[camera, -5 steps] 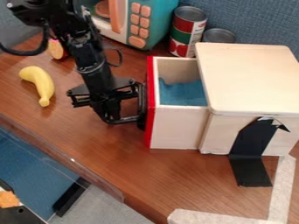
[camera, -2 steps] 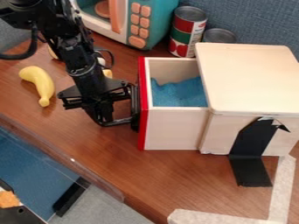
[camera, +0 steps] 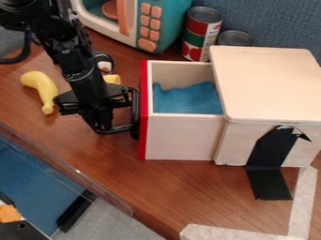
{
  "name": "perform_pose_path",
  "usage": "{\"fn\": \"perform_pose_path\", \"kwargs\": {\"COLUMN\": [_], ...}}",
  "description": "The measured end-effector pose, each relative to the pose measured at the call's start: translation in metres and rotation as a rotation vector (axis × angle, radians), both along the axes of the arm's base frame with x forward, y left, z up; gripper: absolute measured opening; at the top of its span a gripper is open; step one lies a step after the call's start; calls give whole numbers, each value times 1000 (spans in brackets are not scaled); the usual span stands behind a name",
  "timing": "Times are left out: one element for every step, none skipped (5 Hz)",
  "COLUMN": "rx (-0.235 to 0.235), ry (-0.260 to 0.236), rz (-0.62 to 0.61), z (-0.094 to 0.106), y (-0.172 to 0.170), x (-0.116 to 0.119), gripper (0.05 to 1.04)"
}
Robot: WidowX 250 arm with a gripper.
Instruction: Grabs the drawer by the handle and opens it
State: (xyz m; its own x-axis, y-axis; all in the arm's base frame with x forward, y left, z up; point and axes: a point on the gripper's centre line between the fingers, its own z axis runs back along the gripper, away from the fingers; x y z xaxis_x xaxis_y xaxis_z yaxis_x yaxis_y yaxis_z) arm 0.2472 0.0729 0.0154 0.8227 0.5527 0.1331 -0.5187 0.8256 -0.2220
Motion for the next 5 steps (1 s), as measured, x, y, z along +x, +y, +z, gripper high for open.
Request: {"fn": "perform_pose_path", "kwargs": {"rx": [21,61,84,80,80], "ry": [3,19,31,16,-24], "rz": [-20,-107,-134,-165,-192], "z": [0,-3,-3,7,37], "y": [4,4,0,-3,0], "x": [-1,-4,-3,-4,-5], "gripper": [185,427,745,991,1003]}}
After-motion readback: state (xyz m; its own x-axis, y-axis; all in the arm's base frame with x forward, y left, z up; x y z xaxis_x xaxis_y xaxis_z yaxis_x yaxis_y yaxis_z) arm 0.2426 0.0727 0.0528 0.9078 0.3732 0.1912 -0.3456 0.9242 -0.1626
